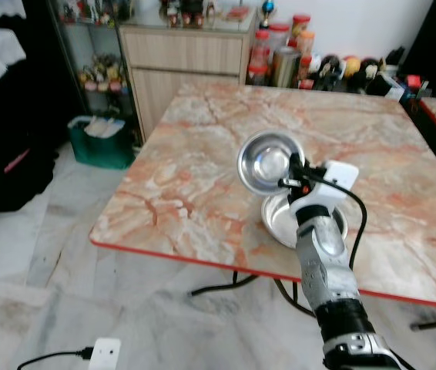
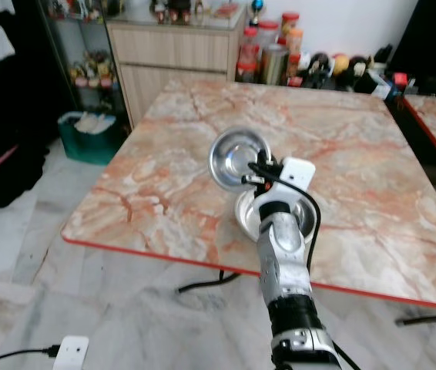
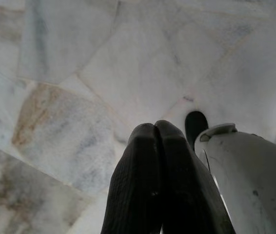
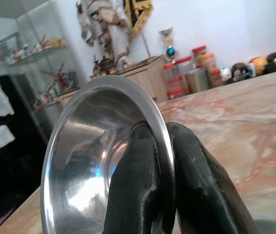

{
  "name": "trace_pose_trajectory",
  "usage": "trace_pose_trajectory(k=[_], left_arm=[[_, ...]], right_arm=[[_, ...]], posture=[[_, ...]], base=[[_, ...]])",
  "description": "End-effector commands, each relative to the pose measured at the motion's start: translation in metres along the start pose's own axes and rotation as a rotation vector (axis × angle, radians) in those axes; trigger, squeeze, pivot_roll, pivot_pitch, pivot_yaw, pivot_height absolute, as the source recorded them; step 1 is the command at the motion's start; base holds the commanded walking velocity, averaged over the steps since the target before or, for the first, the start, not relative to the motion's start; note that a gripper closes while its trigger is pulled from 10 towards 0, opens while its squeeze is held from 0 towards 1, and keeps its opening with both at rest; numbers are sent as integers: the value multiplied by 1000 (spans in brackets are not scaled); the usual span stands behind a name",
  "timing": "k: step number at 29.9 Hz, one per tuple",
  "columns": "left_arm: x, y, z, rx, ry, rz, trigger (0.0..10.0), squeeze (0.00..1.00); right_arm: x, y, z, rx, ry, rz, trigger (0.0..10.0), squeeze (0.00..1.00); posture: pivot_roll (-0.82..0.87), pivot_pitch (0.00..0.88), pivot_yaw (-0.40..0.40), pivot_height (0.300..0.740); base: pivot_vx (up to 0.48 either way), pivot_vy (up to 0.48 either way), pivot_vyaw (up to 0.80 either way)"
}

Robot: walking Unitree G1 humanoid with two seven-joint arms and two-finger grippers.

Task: Setting the table

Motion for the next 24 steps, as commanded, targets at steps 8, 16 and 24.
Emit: trace_pose_trajectory(k=[8, 16, 24], left_arm=[[2, 0, -8, -21, -24, -5, 10000, 0], [-2, -1, -11, -31, -16, 4, 10000, 0], [-3, -1, -11, -39, -11, 8, 10000, 0]], right_arm=[[11, -3, -3, 8, -24, -14, 10000, 0], [28, -12, -3, 44, -37, -8, 10000, 0], [56, -12, -14, 34, -65, 18, 10000, 0]], posture=[[-94, 24, 5, 740], [-102, 33, 10, 740], [-106, 36, 13, 740]], base=[[218, 0, 0], [0, 0, 0], [0, 0, 0]])
Point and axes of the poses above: a point about 5 cm out from each wrist's last joint towards the gripper, its own y axis pointing out of the wrist towards the gripper, its own x axis along the axis of the wrist's last joint, z = x × y, the point moved 1 cm from there along y, pointing out of the wrist towards the gripper, and after that the axes turned 15 degrees about y, right-handed, at the moved point
